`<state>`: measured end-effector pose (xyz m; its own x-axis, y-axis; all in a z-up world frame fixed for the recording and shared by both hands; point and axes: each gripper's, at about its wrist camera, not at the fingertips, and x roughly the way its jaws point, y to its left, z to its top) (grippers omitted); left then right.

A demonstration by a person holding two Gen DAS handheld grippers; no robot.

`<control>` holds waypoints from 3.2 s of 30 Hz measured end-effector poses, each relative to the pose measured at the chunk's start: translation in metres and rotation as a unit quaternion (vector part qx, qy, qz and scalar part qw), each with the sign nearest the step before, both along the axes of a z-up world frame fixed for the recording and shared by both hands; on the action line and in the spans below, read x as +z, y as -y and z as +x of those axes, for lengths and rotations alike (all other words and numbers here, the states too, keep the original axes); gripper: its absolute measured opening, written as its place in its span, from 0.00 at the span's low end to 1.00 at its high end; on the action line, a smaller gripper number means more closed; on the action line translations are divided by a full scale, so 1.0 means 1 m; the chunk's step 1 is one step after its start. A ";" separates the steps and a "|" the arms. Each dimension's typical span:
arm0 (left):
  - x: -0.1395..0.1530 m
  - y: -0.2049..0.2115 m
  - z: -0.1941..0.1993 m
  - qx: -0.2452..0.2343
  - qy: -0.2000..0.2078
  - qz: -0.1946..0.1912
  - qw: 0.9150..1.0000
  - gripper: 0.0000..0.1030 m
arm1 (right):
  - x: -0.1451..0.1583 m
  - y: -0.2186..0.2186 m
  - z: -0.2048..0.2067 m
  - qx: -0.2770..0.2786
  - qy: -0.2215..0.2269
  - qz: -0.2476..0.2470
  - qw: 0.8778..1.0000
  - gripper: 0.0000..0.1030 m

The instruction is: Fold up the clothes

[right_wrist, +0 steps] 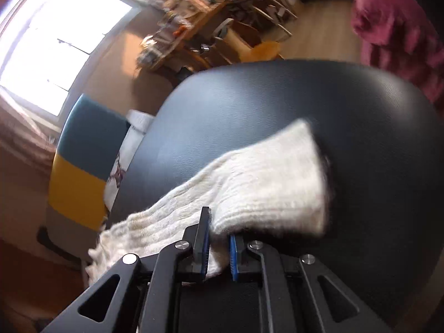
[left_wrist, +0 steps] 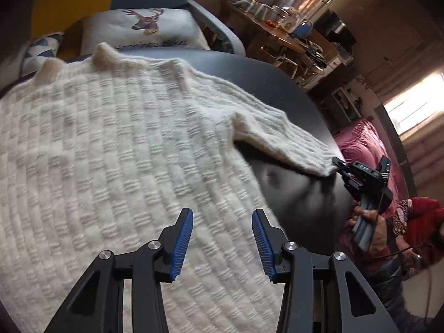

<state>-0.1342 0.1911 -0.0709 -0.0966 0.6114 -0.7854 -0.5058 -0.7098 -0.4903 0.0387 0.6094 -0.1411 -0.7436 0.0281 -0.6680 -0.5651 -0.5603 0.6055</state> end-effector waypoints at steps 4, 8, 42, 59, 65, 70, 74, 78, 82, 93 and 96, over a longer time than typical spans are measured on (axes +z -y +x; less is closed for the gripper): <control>0.014 -0.064 -0.014 -0.046 0.047 0.055 0.996 0.53 | 0.002 0.028 -0.014 0.081 0.016 0.053 0.995 0.10; 0.015 -0.144 -0.022 -0.098 0.093 0.078 0.988 0.56 | 0.004 0.055 -0.028 0.161 0.032 0.106 0.981 0.11; 0.021 -0.250 -0.059 -0.101 0.096 0.014 0.990 0.06 | 0.027 0.077 -0.013 0.171 -0.035 0.060 0.983 0.26; 0.204 -0.068 -0.147 0.058 -0.054 0.116 0.990 0.07 | -0.056 0.127 -0.063 0.044 -0.309 -0.511 0.801 0.91; 0.216 -0.003 -0.144 0.084 -0.077 0.135 0.984 0.07 | -0.078 0.172 -0.112 0.001 -0.284 -0.563 0.776 1.00; 0.227 0.046 -0.144 0.090 -0.080 0.171 0.978 0.07 | -0.081 0.186 -0.140 -0.021 -0.286 -0.554 0.781 1.00; 0.235 0.080 -0.143 0.094 -0.087 0.189 0.974 0.07 | -0.084 0.197 -0.162 -0.039 -0.287 -0.547 0.785 1.00; 0.233 0.116 -0.144 0.117 -0.100 0.184 0.971 0.07 | -0.081 0.202 -0.178 -0.041 -0.283 -0.522 0.804 1.00; 0.198 0.164 -0.155 0.164 -0.091 0.156 0.970 0.07 | -0.062 0.190 -0.181 0.007 -0.251 -0.448 0.858 1.00; -0.004 0.262 -0.159 0.263 0.051 0.043 0.963 0.07 | -0.047 0.209 -0.196 0.112 -0.182 -0.329 0.920 0.97; -0.044 0.275 -0.156 0.278 0.083 0.030 0.956 0.07 | -0.041 0.217 -0.201 0.131 -0.138 -0.276 0.942 0.91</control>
<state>-0.2900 -0.0837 -0.1148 -0.2968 0.5468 -0.7829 0.0303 -0.8140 -0.5801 -0.1623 0.3921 -0.1818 -0.8243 -0.4756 -0.3072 -0.2297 -0.2149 0.9492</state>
